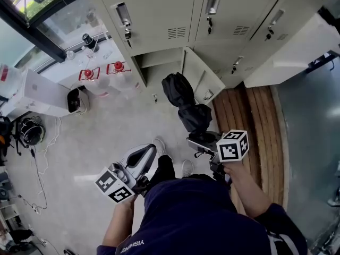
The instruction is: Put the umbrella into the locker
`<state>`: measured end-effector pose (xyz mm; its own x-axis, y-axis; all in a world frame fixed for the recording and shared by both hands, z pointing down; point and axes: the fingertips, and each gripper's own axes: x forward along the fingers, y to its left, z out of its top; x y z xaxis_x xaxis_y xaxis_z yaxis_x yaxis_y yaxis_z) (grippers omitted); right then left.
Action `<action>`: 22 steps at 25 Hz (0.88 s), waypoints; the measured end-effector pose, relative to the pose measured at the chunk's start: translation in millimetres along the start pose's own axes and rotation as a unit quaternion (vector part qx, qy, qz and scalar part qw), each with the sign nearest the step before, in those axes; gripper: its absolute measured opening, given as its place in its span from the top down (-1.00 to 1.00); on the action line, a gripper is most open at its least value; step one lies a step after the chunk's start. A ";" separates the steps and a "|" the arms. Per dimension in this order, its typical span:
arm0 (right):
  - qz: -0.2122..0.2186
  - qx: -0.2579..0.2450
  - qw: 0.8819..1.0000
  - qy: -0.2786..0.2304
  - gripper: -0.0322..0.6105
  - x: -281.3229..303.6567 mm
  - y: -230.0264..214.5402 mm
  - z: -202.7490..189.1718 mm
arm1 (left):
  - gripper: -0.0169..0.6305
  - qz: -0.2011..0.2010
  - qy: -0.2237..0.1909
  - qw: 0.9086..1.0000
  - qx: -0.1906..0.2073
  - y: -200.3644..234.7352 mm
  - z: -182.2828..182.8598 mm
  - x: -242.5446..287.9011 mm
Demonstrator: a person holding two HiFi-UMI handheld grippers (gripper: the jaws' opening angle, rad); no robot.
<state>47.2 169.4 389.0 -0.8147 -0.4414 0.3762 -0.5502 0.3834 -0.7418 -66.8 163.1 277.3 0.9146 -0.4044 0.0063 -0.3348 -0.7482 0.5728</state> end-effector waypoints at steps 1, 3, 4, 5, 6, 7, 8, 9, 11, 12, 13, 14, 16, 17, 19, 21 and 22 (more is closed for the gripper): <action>-0.005 0.003 1.000 0.002 0.64 8.6 -6.0 5.8 | 0.95 -0.002 0.005 1.000 0.001 13.9 4.2 3.0; -0.018 0.011 1.000 0.009 0.64 26.0 -18.4 16.0 | 0.95 -0.003 0.018 1.000 -0.001 44.4 10.3 8.8; -0.024 0.015 1.000 0.013 0.64 34.7 -24.3 20.9 | 0.95 -0.003 0.025 1.000 -0.003 59.5 12.9 11.5; -0.029 0.019 0.999 0.017 0.64 43.4 -30.1 26.1 | 0.95 -0.004 0.032 0.999 -0.004 74.1 15.8 14.3; -0.035 0.022 0.999 0.019 0.64 52.0 -35.9 31.6 | 0.95 -0.005 0.039 0.999 -0.005 87.8 19.5 17.2; -0.041 0.026 0.999 0.021 0.64 60.3 -41.7 36.9 | 0.95 -0.007 0.045 0.999 -0.006 100.6 23.8 20.2; -0.048 0.029 0.998 0.022 0.65 68.0 -47.4 41.9 | 0.95 -0.009 0.049 0.999 -0.007 112.4 28.7 23.2; -0.055 0.033 0.998 0.024 0.64 75.2 -52.8 46.5 | 0.95 -0.012 0.052 0.999 -0.010 123.4 33.7 25.9; -0.066 0.042 0.997 0.026 0.64 87.6 -61.1 54.5 | 0.95 -0.017 0.058 0.998 -0.013 143.5 42.7 29.8; -0.071 0.047 0.996 0.025 0.64 92.7 -63.9 58.3 | 0.95 -0.019 0.062 0.998 -0.014 152.9 46.8 31.1; -0.075 0.052 0.996 0.024 0.64 97.1 -66.0 62.1 | 0.95 -0.020 0.065 0.998 -0.016 161.7 51.1 32.2; -0.079 0.056 0.995 0.023 0.64 100.9 -68.0 65.9 | 0.95 -0.021 0.068 0.997 -0.017 170.0 55.3 33.3; -0.087 0.064 0.994 0.023 0.64 107.3 -72.6 71.5 | 0.95 -0.023 0.070 0.997 -0.021 183.7 62.5 35.1; -0.091 0.068 0.993 0.025 0.64 110.2 -75.9 72.7 | 0.95 -0.023 0.070 0.997 -0.024 189.4 64.6 35.9; -0.097 0.071 0.992 0.031 0.64 116.0 -84.3 74.0 | 0.95 -0.024 0.071 0.997 -0.027 199.7 66.0 37.8; -0.102 0.073 0.991 0.034 0.64 121.9 -93.3 76.1 | 0.95 -0.023 0.073 0.997 -0.028 209.3 65.2 40.0; -0.106 0.073 0.991 0.036 0.64 124.3 -98.1 76.2 | 0.95 -0.022 0.075 0.997 -0.029 213.7 63.2 40.8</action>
<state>13.9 15.2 466.2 -0.6974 -0.4383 0.5670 -0.6824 0.1644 -0.7123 -115.4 -46.5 348.1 0.9530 -0.2859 0.1004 -0.2845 -0.7302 0.6212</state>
